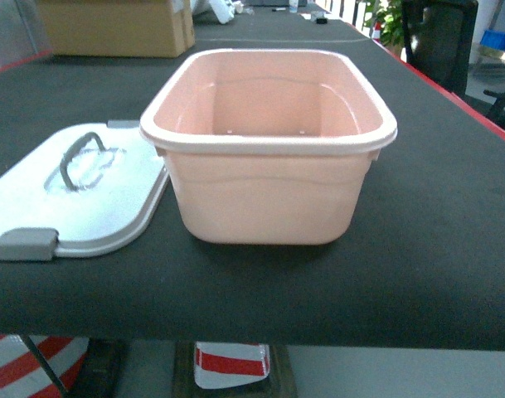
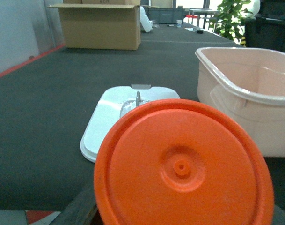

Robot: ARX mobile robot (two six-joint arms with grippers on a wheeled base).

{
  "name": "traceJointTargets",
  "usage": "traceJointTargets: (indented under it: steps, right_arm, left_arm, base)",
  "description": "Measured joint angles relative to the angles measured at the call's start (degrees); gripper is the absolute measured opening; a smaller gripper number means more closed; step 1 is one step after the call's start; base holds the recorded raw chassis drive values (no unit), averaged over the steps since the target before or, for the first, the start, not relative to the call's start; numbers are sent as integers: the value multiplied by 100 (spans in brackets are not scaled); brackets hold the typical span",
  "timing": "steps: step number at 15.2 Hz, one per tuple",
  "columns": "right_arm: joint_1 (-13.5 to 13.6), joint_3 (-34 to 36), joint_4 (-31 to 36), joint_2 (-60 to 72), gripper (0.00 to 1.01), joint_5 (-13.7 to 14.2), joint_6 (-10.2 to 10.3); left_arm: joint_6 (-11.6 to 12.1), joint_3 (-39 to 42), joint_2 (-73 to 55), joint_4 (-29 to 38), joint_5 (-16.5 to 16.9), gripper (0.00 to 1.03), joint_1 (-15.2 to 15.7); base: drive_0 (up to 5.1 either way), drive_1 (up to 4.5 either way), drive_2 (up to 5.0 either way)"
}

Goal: Pick capacitor and pack into box

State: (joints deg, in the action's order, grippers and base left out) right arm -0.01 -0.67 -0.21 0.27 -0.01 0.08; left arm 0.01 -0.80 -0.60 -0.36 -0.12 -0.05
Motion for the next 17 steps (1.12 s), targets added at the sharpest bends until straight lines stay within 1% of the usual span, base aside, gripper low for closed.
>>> traceJointTargets:
  steps: [15,16,17]
  right_arm:
    - [0,0,-7,0,98,2,7]
    - [0,0,-7,0,98,4,7]
    - [0,0,-7,0,98,2,9]
  left_arm:
    - [0,0,0,-2,11,44,0]
    - [-17,-4,-155,107,162,44,-9]
    - [-76,-70,-1145,1165,-61,44,-313]
  base:
    - [0,0,0]
    - [0,0,0]
    - [0,0,0]
